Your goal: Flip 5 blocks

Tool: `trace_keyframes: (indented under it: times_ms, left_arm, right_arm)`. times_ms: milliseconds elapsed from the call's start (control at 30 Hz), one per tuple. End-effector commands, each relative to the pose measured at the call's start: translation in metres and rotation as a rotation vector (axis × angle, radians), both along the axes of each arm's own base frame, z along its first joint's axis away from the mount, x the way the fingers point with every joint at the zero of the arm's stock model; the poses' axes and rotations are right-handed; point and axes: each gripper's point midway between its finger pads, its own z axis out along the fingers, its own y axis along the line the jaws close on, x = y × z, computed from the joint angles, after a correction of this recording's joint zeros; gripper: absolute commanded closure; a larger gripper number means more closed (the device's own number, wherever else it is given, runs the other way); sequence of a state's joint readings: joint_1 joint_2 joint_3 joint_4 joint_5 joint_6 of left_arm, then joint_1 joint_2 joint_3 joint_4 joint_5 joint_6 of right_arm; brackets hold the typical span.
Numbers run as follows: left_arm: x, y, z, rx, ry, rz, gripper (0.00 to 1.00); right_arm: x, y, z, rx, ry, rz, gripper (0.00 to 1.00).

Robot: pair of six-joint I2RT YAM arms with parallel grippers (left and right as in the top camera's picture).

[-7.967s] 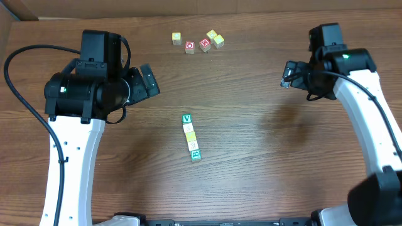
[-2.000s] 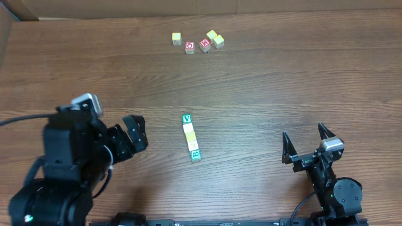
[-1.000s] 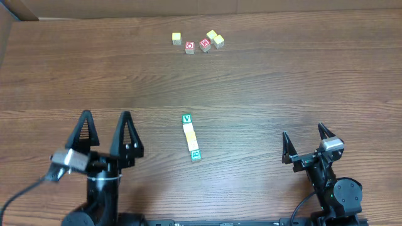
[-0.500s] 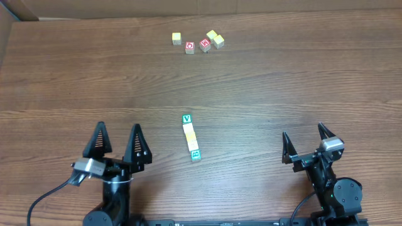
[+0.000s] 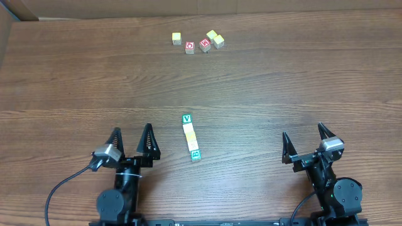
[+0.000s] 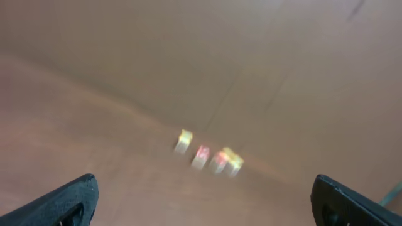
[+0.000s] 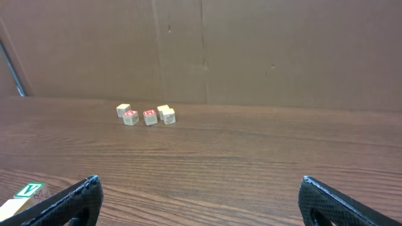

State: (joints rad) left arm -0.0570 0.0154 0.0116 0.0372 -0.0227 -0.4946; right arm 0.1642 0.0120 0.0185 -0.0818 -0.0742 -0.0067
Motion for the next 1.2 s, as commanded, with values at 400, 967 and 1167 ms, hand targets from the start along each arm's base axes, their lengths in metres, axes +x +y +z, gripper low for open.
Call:
trace_keyframes:
  times_ms: [400, 967, 1167]
  left_arm:
    - [-0.0007, 0.0033, -0.0283, 0.183, 0.103, 0.013, 0.00]
    - [-0.0007, 0.0033, -0.0284, 0.183, 0.103, 0.013, 0.00]
    - [-0.0007, 0.0033, -0.0284, 0.183, 0.103, 0.013, 0.00]
  right_arm:
    - [0.0000, 0.0007, -0.0022, 0.003, -0.002, 0.002, 0.00]
    - [0.0000, 0.0007, -0.0021, 0.003, -0.002, 0.002, 0.00]
    - [0.0000, 0.0007, -0.0021, 0.003, -0.002, 0.002, 0.00]
